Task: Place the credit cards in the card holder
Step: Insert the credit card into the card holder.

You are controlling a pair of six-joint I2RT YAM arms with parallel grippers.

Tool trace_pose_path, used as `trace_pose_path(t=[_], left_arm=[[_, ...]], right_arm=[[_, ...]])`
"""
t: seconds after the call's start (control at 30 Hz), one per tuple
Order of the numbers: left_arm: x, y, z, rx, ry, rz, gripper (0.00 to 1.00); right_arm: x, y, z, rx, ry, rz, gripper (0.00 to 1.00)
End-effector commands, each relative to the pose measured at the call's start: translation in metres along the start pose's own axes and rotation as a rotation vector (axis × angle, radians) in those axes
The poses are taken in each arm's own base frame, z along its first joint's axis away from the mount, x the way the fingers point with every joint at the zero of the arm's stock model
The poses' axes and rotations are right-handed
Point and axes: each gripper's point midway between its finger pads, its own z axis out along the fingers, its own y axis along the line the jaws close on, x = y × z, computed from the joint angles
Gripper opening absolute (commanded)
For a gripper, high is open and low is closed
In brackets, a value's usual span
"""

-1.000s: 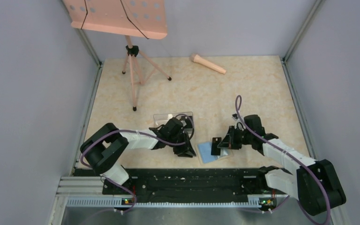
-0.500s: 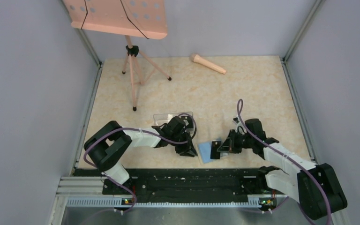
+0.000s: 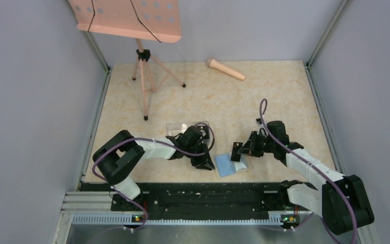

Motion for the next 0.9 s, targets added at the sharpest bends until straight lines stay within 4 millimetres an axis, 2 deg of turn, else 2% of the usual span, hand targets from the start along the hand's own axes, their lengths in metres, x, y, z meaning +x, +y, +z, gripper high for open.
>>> trace_pose_path(t=[0.0,0.27,0.5,0.7,0.87], left_arm=[[0.002,0.017,0.007,-0.077,0.001,0.005,0.28],[0.003,0.019,0.01,-0.086,0.012,0.005,0.27],[0.004,0.019,0.011,-0.092,0.016,0.007,0.27],[0.004,0.019,0.011,-0.099,0.014,0.008,0.26],[0.003,0.02,0.011,-0.105,0.012,0.007,0.26]], right_arm=[[-0.027,0.002,-0.003,0.016,-0.076,-0.035,0.0],[-0.007,0.003,0.004,-0.063,-0.017,-0.018,0.0],[0.013,-0.007,0.008,-0.066,0.026,0.007,0.0],[0.018,-0.018,0.006,-0.016,0.034,-0.002,0.0],[0.022,-0.014,0.005,-0.034,0.054,-0.001,0.0]])
